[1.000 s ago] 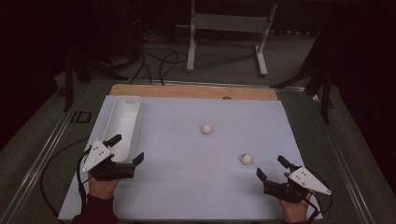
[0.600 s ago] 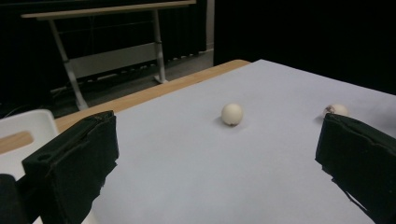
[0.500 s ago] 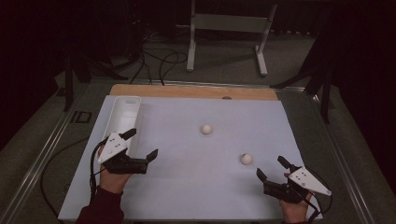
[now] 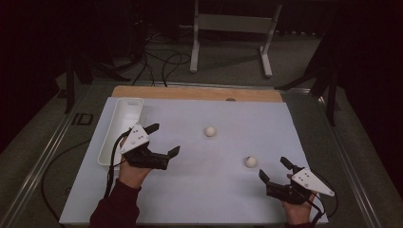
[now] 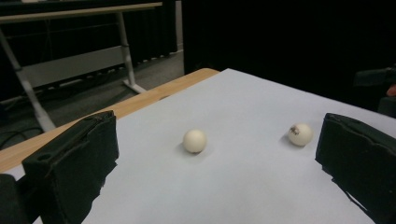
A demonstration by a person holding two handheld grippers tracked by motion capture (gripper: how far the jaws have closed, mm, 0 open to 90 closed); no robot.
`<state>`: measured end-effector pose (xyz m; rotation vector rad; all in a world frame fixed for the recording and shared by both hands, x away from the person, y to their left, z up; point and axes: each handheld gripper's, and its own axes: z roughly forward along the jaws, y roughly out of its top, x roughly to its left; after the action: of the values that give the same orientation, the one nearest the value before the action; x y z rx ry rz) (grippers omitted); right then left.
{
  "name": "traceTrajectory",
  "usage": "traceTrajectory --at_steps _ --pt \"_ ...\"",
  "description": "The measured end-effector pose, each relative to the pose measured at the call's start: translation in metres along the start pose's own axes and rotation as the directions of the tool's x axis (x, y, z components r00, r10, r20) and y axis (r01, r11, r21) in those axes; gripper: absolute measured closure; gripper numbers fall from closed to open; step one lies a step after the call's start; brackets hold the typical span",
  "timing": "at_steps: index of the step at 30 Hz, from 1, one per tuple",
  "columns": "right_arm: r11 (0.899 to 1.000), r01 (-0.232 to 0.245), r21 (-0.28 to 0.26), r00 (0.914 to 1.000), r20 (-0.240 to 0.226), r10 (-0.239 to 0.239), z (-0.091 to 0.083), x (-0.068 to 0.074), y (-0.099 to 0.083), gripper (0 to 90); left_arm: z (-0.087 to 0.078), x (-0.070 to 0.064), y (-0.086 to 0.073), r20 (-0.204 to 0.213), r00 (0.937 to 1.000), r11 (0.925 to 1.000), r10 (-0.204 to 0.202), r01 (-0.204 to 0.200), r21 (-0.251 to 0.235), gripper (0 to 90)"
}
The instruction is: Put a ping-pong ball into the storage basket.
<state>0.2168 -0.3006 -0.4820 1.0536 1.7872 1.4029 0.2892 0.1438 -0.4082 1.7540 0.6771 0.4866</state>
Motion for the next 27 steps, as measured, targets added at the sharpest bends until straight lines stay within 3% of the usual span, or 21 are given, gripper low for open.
traceTrajectory --at_steps 17,27 --pt "1.000 -0.008 -0.010 1.0000 -0.001 0.008 0.002 -0.002 0.000 8.2 0.053 -0.020 0.015 0.083 0.9959 0.9986 0.036 -0.039 0.036 0.1" --pt "1.000 -0.004 -0.006 1.0000 -0.004 0.004 0.003 -0.002 0.000 8.2 0.079 -0.023 0.016 0.110 0.9937 0.9978 0.020 -0.027 0.061 0.1"
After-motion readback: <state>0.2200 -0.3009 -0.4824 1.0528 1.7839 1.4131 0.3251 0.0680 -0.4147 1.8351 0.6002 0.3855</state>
